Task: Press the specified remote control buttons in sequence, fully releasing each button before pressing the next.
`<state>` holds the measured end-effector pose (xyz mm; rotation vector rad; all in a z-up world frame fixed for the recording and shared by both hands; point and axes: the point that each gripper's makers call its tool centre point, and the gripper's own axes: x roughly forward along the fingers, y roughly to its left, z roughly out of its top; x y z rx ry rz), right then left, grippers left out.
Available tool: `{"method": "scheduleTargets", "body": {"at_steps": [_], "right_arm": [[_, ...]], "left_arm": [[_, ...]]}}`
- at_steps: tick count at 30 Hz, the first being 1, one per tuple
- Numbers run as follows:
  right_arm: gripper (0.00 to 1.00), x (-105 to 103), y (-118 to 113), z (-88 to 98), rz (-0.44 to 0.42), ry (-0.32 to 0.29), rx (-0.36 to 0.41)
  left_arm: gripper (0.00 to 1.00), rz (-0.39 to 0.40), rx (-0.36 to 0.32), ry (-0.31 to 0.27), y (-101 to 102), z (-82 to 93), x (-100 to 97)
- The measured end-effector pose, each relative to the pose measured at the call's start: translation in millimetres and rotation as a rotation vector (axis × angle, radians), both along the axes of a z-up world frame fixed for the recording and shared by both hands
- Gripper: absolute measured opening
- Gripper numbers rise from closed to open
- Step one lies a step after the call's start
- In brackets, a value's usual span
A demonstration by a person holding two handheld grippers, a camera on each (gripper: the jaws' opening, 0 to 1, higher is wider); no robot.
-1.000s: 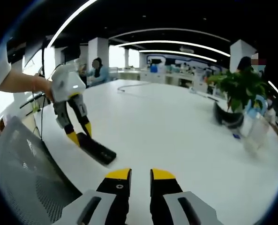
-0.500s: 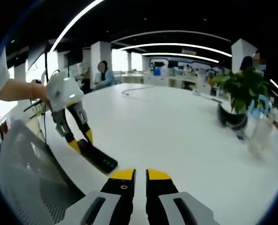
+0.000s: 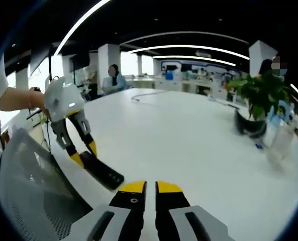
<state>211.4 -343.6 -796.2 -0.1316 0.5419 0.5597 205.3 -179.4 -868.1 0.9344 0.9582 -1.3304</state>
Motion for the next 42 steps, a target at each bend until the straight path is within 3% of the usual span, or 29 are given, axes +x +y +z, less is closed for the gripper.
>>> {"method": "scheduleTargets", "body": {"at_steps": [30, 38, 42], "right_arm": [[0.01, -5, 10, -2.0, 0.056, 0.020, 0.008], [0.00, -7, 12, -3.7, 0.074, 0.028, 0.000], [0.00, -4, 8, 1.6, 0.072, -0.028, -0.061]], "left_arm": [[0.24, 0.034, -0.031, -0.001, -1, 0.0, -32.3], [0.24, 0.028, -0.163, -0.012, 0, 2.0, -32.1], [0.23, 0.031, -0.257, -0.012, 0, 3.3, -32.1]]}}
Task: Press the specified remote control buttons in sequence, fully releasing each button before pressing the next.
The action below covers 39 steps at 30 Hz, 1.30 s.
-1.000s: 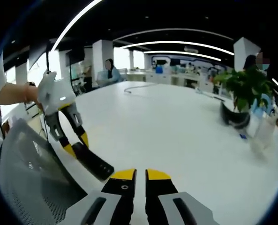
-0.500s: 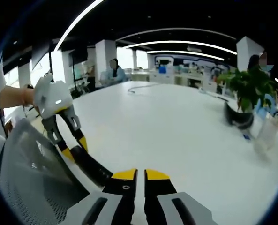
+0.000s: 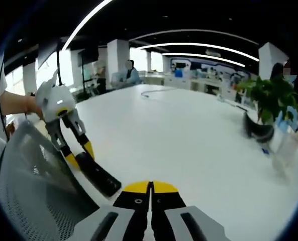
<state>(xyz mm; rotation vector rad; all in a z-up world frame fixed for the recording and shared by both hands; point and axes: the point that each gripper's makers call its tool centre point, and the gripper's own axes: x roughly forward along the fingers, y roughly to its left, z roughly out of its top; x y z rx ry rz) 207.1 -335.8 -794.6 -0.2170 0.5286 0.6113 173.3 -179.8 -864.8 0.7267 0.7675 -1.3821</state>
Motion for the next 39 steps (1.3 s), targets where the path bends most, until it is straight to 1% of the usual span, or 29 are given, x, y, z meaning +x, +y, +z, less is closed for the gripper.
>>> {"method": "scheduleTargets", "body": {"at_steps": [1, 5, 7, 8, 10, 13, 16, 18, 19, 23, 24, 25, 26, 27, 28, 31, 32, 35, 38, 39], "right_arm": [[0.00, 0, 0, 0.6, 0.003, -0.004, -0.001], [0.00, -1, 1, -1.2, 0.013, 0.006, -0.001], [0.00, -1, 1, -1.8, 0.016, 0.007, -0.006], [0.00, -1, 1, -1.1, 0.019, 0.000, -0.011], [0.00, -1, 2, -0.4, 0.025, -0.007, -0.016], [0.00, -1, 3, -2.6, 0.033, 0.003, -0.024], [0.00, -4, 6, -5.9, 0.061, 0.015, -0.043], [0.00, -8, 10, -12.7, 0.123, 0.046, -0.089], [0.00, -9, 12, -13.9, 0.129, 0.055, -0.089], [0.00, -24, 29, -15.9, 0.233, 0.111, -0.063], [0.00, -27, 31, -16.7, 0.266, 0.118, -0.075], [0.00, -32, 35, -18.8, 0.323, 0.136, -0.099], [0.00, -34, 37, -18.7, 0.351, 0.145, -0.114], [0.00, -32, 39, -16.3, 0.385, 0.139, -0.134], [0.00, -29, 40, -14.5, 0.393, 0.135, -0.141], [0.00, -22, 49, -11.3, 0.424, 0.155, -0.118], [0.00, -21, 53, -13.5, 0.452, 0.172, -0.117], [0.00, -23, 58, -26.5, 0.532, 0.208, -0.177], [0.00, -28, 63, -38.3, 0.589, 0.242, -0.214], [0.00, -31, 65, -43.3, 0.622, 0.257, -0.227]], "left_arm": [[0.23, 0.005, -0.021, 0.006, 1, -0.2, 0.0], [0.23, -0.010, -0.071, 0.003, 0, 0.3, 0.1], [0.24, -0.004, -0.117, 0.004, -1, 0.8, 0.4], [0.24, -0.003, -0.154, -0.003, -1, 1.6, 0.5], [0.23, 0.007, -0.193, -0.010, 0, 2.1, 0.3], [0.23, 0.029, -0.228, -0.006, -1, 2.0, 0.3], [0.23, 0.040, -0.247, -0.003, 0, 2.5, -0.5], [0.23, 0.054, -0.261, 0.004, -1, 2.4, 0.0], [0.23, 0.055, -0.262, 0.001, -2, 3.2, -1.2], [0.23, 0.064, -0.258, 0.000, -2, 3.1, -2.9], [0.23, 0.065, -0.259, -0.001, -2, 3.1, -2.9], [0.23, 0.067, -0.263, -0.002, -2, 3.2, -3.8], [0.23, 0.068, -0.266, -0.002, -2, 3.2, -3.9], [0.23, 0.069, -0.272, -0.003, -2, 3.1, -4.2], [0.24, 0.071, -0.274, -0.002, -2, 3.1, -4.1], [0.24, 0.068, -0.275, 0.000, -2, 3.8, -4.3], [0.24, 0.067, -0.276, 0.001, -2, 3.8, -4.3], [0.24, 0.067, -0.278, 0.001, -2, 4.1, -4.3], [0.24, 0.067, -0.277, 0.001, -2, 4.0, -4.3], [0.24, 0.066, -0.277, 0.000, -2, 3.9, -4.1]]}}
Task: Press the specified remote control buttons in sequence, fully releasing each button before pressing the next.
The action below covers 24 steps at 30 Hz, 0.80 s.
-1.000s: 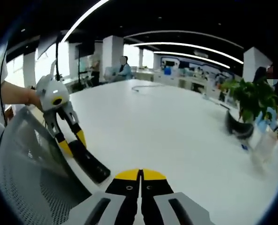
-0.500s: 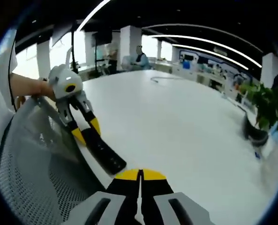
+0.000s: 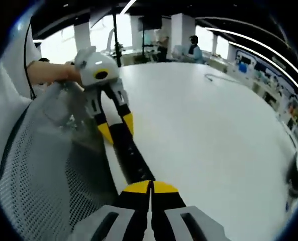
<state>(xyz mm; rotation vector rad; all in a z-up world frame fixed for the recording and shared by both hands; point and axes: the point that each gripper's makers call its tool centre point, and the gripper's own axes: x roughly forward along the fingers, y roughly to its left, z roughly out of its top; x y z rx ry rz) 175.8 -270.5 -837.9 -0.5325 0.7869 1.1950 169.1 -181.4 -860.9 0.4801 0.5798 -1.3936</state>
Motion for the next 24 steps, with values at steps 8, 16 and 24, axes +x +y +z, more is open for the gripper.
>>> {"method": "scheduleTargets", "body": {"at_steps": [8, 16, 24], "right_arm": [[0.00, 1, 5, -8.5, 0.071, -0.016, -0.062], [0.00, 2, 6, -15.5, 0.152, -0.018, -0.117], [0.00, -1, 8, -18.4, 0.341, -0.058, -0.231]], "left_arm": [[0.24, -0.004, -0.014, 0.012, 0, 0.2, 1.0], [0.24, -0.011, -0.010, 0.011, -1, -0.9, 1.9], [0.24, -0.019, 0.000, 0.002, -1, -1.7, 1.9]]}}
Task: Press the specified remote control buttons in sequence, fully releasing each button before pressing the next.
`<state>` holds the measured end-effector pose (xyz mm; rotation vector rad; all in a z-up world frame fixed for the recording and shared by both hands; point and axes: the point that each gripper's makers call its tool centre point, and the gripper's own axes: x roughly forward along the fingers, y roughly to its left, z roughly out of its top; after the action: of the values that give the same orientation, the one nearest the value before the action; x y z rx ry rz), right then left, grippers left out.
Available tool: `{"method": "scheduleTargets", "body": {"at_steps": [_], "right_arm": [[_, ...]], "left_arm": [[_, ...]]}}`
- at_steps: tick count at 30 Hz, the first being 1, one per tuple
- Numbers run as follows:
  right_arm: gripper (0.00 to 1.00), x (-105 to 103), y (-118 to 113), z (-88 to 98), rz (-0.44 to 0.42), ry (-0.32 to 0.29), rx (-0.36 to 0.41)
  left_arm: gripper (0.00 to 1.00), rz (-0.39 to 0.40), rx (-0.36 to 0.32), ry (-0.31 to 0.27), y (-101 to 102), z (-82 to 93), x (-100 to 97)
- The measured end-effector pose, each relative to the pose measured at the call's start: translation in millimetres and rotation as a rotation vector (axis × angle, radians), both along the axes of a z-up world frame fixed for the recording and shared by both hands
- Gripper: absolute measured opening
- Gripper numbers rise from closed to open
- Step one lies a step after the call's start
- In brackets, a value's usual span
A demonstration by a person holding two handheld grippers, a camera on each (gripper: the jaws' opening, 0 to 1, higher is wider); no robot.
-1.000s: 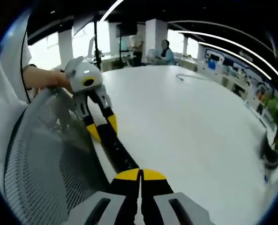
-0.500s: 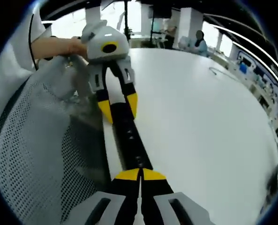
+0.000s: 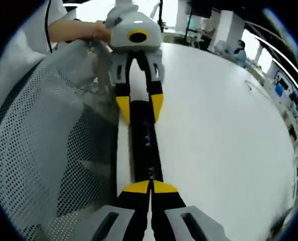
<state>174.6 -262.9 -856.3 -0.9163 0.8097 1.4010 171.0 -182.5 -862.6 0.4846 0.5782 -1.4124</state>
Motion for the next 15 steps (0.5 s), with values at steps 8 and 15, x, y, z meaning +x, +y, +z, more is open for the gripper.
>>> {"method": "scheduleTargets", "body": {"at_steps": [8, 15], "right_arm": [[0.00, 0.1, 1.7, -1.9, 0.059, 0.039, -0.096], [0.00, -2.4, -1.0, -1.4, 0.074, 0.032, -0.062]], "left_arm": [[0.24, -0.005, 0.001, 0.003, -0.3, -0.2, 0.2], [0.24, -0.003, 0.003, 0.004, -0.6, -0.2, -0.2]]}}
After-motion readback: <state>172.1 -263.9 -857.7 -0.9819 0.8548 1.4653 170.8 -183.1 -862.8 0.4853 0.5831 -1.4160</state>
